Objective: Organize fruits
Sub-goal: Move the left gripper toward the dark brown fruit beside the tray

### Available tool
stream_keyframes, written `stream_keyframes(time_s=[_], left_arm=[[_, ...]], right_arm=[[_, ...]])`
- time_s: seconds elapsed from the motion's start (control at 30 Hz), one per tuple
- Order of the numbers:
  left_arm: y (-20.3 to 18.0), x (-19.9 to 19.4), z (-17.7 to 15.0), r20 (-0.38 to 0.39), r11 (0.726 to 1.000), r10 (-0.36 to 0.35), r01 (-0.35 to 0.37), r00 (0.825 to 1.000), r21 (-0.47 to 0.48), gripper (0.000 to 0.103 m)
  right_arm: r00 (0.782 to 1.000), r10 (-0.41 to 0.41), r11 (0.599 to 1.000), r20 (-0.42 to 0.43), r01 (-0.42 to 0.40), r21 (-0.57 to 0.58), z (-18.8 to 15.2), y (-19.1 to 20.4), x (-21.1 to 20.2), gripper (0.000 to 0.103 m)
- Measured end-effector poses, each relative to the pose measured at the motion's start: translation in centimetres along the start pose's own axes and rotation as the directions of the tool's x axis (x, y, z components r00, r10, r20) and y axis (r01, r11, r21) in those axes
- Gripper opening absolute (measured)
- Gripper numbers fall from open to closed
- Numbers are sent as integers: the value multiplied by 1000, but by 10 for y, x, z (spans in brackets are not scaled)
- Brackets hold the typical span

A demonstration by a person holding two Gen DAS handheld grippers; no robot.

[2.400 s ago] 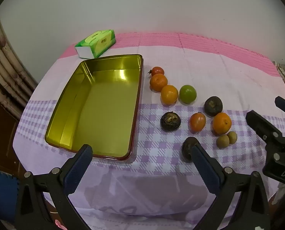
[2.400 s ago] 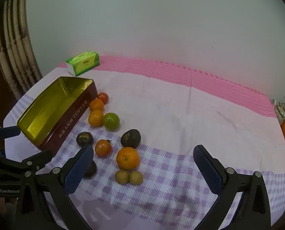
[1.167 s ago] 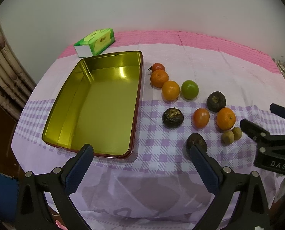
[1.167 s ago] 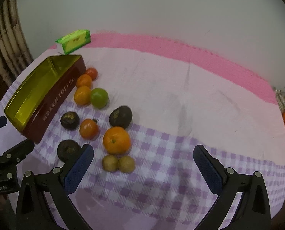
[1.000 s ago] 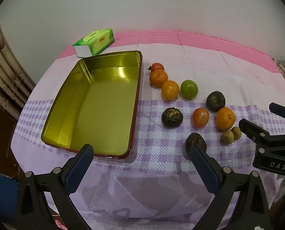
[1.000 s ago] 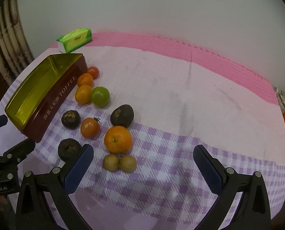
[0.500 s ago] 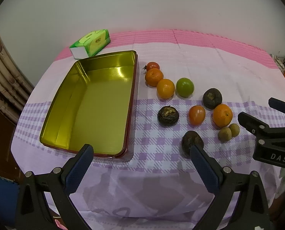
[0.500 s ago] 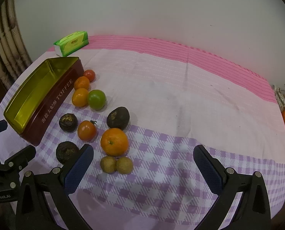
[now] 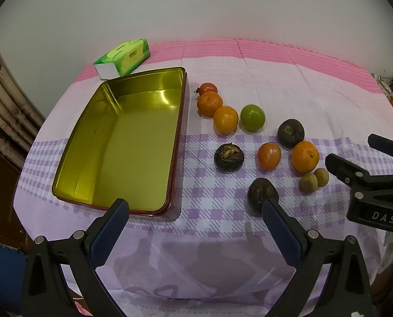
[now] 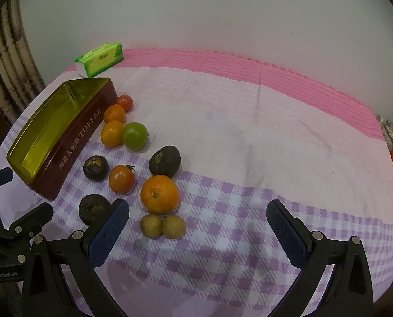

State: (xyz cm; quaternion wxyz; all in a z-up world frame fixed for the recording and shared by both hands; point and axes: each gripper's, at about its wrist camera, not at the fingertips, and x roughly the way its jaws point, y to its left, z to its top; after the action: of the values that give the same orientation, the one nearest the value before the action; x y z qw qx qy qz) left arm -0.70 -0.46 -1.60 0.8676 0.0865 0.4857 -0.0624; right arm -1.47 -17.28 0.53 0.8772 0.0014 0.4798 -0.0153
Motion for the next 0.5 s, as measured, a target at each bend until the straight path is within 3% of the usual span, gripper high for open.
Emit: stream_keyframes(time_s=[0.5], left_arm=[[-4, 3, 0, -14, 1000, -7, 7, 1000, 10, 100]], right_arm=[[999, 14, 1000, -51, -13, 19, -3, -3, 14, 103]])
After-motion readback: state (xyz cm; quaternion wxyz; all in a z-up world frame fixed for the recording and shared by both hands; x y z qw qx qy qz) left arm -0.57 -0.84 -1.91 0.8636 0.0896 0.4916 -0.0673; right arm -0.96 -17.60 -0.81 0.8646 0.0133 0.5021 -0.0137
